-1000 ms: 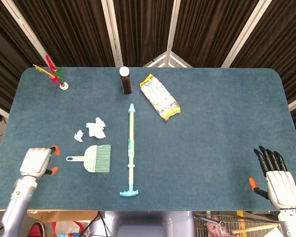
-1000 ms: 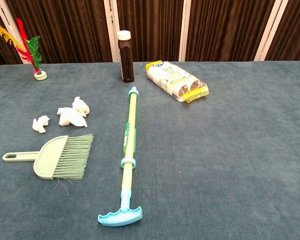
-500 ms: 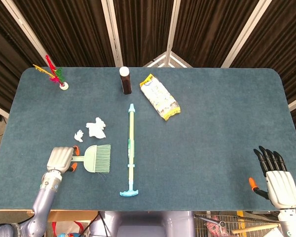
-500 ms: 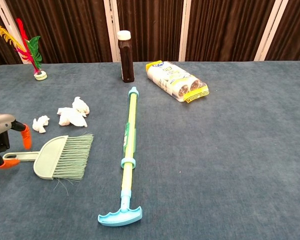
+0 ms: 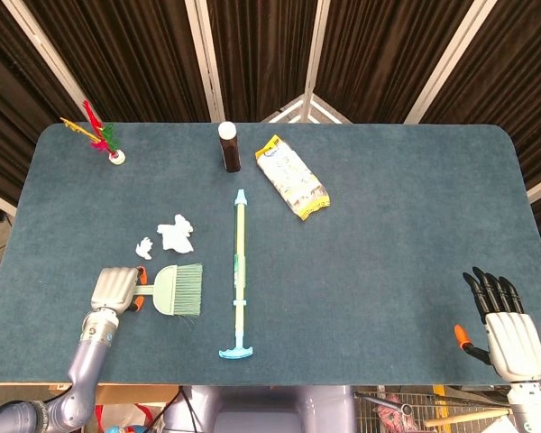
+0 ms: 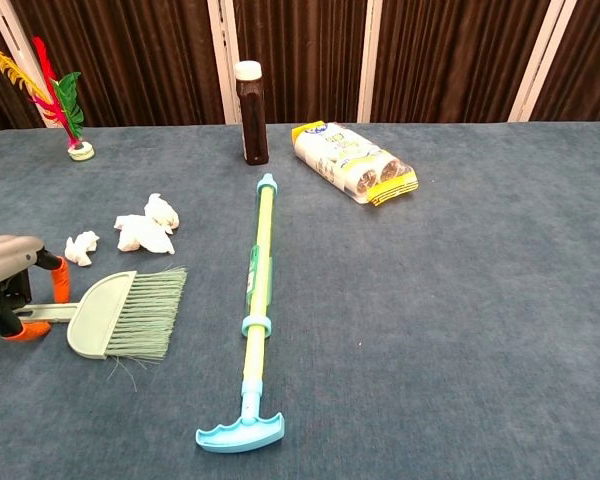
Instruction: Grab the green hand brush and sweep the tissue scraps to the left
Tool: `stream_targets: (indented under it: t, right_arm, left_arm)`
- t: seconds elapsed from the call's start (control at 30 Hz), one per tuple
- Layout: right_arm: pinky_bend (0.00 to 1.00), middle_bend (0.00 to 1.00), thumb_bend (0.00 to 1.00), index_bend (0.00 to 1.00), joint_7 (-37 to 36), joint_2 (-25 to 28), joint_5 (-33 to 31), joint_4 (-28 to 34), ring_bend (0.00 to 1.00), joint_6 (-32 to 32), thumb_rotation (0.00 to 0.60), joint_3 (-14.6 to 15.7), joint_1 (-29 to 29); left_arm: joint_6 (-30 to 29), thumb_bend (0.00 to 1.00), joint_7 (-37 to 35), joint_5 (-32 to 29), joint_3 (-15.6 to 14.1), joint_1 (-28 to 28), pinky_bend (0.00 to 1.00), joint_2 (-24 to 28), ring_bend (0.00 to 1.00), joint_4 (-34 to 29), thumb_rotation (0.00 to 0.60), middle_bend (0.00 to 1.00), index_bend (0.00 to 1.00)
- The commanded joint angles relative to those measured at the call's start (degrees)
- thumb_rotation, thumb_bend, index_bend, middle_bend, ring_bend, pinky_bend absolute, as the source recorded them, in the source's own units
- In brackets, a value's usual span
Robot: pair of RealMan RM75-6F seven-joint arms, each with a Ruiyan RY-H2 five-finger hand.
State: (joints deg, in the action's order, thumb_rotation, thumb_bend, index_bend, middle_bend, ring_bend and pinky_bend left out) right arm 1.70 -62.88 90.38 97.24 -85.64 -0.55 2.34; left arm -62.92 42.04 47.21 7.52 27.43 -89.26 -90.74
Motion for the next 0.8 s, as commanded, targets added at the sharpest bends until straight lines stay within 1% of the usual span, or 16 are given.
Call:
stream_targets:
  t: [0.03, 0.1, 0.2, 0.27, 0.33, 0.5, 0.63, 0.8]
  right_arm:
    - [0.0, 0.0, 0.38, 0.0, 0.02, -0.01, 0.01, 0.03, 0.0, -0.03, 0.6, 0.03, -0.03]
    - [0.0, 0.0, 0.38, 0.0, 0.05, -0.02, 0.02, 0.06, 0.0, -0.07, 0.6, 0.02, -0.05]
    - [0.0, 0.0, 0.38, 0.0, 0.12, 0.01, -0.04, 0.15, 0.0, -0.12, 0.6, -0.03, -0.06]
    - [0.0, 0.0, 0.38, 0.0, 0.09, -0.02, -0.08, 0.1, 0.0, -0.15, 0.6, -0.01, -0.1]
    - [0.0, 0.0, 0.38, 0.0, 0.11, -0.05, -0.11, 0.13, 0.0, -0.14, 0.6, -0.05, -0.09]
    - [0.0, 0.0, 0.38, 0.0, 0.05, -0.05, -0.02, 0.15, 0.0, -0.11, 0.6, -0.04, -0.04]
    - [0.0, 0.0, 0.38, 0.0, -0.15, 0.02, -0.16, 0.16, 0.0, 0.04, 0.6, -0.04, 0.0]
    - [0.0, 0.0, 0.38, 0.0, -0.53, 0.11, -0.27, 0.26, 0.0, 0.2, 0.6, -0.06, 0.06]
  left_arm:
    - [-0.02, 0.45, -0.33, -0.26, -0.6, 0.05, 1.0, -0.42, 1.0, 0.45, 0.6, 1.0, 0.57]
    - [-0.17, 0.51, -0.66, -0.28, -0.91, 0.03, 1.0, -0.59, 1.0, 0.64, 0.6, 1.0, 0.67]
    - [-0.86, 0.6, -1.75, 0.75, -1.05, -0.11, 1.0, -0.38, 1.0, 0.28, 0.6, 1.0, 0.75]
    - [-1.84, 0.64, -2.81, 2.19, -0.8, -0.23, 1.0, 0.32, 1.0, -0.68, 0.6, 1.0, 0.77]
    - [-2.89, 0.67, -3.46, 3.65, -0.42, -0.21, 1.0, 1.49, 1.0, -2.13, 0.6, 1.0, 0.79]
    - [-5.48, 0.7, -2.77, 6.0, 1.95, 0.79, 1.0, 5.91, 1.0, -7.77, 0.6, 1.0, 0.81]
    - [-6.17, 0.71, -0.22, 5.03, 4.21, 2.61, 1.0, 8.85, 1.0, -11.75, 0.6, 1.0, 0.82]
    - [-5.61, 0.71, 3.42, 1.2, 7.65, 6.36, 1.0, 9.9, 1.0, -13.04, 0.6, 1.0, 0.82]
